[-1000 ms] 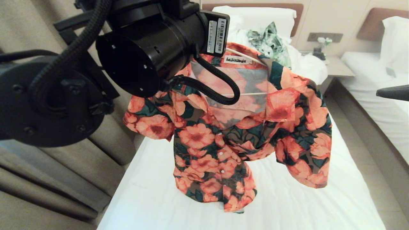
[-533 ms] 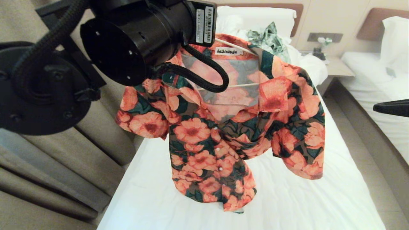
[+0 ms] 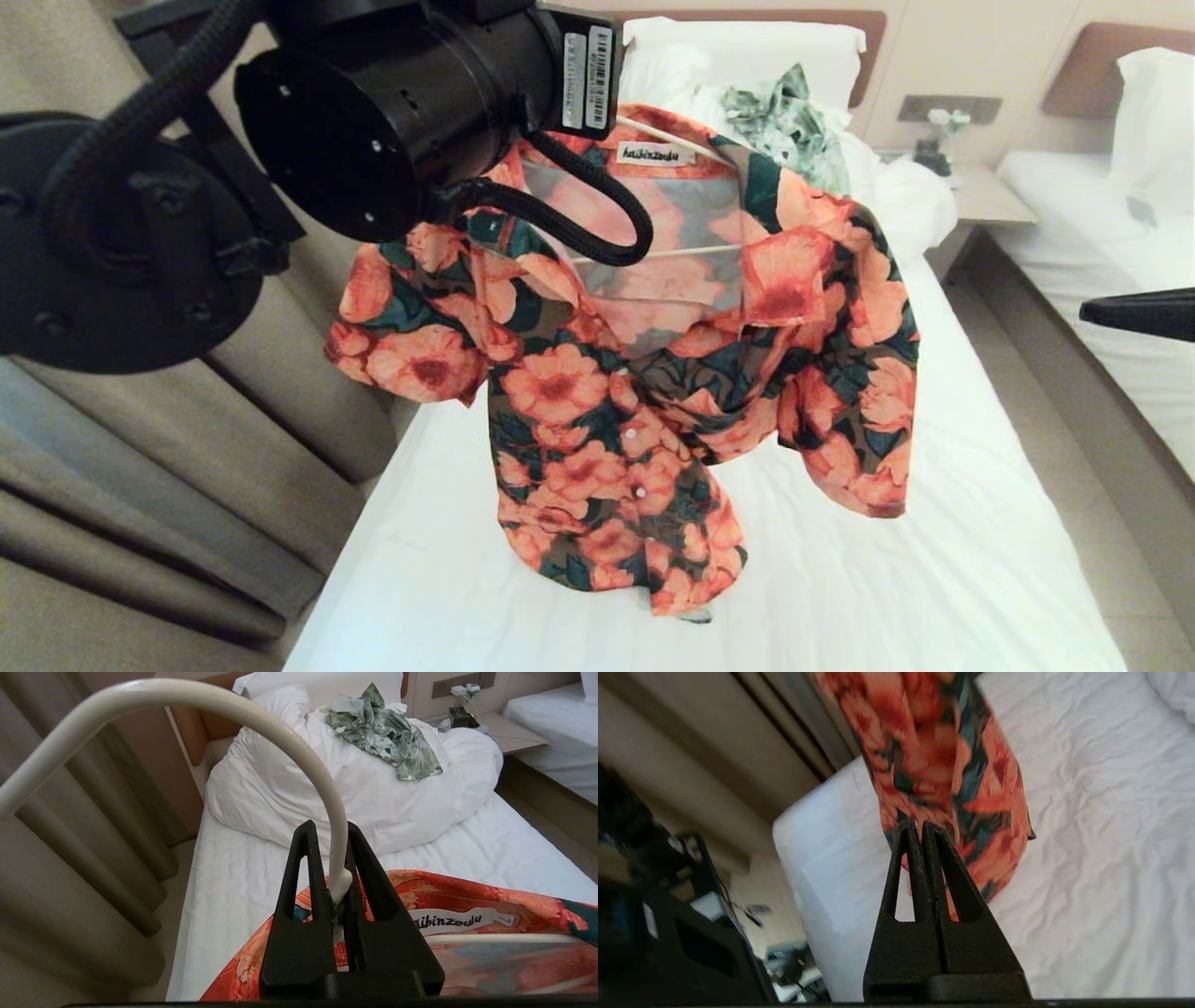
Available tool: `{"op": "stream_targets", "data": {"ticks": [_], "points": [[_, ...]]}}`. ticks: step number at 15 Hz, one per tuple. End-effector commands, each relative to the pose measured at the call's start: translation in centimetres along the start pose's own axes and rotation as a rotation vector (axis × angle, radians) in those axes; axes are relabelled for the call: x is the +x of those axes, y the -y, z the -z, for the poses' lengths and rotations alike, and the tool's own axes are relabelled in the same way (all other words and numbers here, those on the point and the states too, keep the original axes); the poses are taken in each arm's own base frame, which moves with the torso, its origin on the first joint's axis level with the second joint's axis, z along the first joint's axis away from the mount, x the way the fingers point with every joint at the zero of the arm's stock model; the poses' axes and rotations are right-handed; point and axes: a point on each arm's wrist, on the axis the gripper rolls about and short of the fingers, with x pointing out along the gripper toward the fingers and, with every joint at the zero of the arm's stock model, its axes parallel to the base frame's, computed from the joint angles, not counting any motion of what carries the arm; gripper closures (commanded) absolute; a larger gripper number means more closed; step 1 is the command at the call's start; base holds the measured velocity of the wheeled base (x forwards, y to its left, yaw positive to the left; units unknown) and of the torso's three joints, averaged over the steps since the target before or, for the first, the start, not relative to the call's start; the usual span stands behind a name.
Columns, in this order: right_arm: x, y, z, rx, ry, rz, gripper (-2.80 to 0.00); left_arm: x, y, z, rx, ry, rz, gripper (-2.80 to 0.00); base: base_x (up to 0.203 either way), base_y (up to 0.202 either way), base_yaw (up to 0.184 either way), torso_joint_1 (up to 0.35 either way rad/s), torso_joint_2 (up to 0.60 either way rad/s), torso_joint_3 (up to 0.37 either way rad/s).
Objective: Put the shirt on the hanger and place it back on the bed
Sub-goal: Take the clothes hanger out of the clothes
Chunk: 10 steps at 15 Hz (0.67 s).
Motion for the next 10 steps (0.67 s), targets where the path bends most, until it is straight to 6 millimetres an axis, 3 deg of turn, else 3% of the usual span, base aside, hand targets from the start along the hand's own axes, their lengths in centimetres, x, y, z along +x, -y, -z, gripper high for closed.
{"op": "stream_targets", "data": {"ticks": [1,6,10], "points": [[0.0,0.4,-0.9,0.103,0.041,0.004,0.00,0.0,0.1,-0.1,0.000,0.002,-0.002,0.00,0.000,0.000,0.000,0.000,0.00,0.000],[0.0,1.5,-4.8,0.365,0.249,-0.036,0.00,0.0,-0.1,-0.4,-0.009,0.012,-0.006,0.00,0.000,0.000,0.000,0.000,0.00,0.000],[1.4,1.2,-4.8,0.383,0.246,-0.105,0.00,0.0,-0.1,-0.3,-0.010,0.017,0.008,0.00,0.000,0.000,0.000,0.000,0.00,0.000]]}}
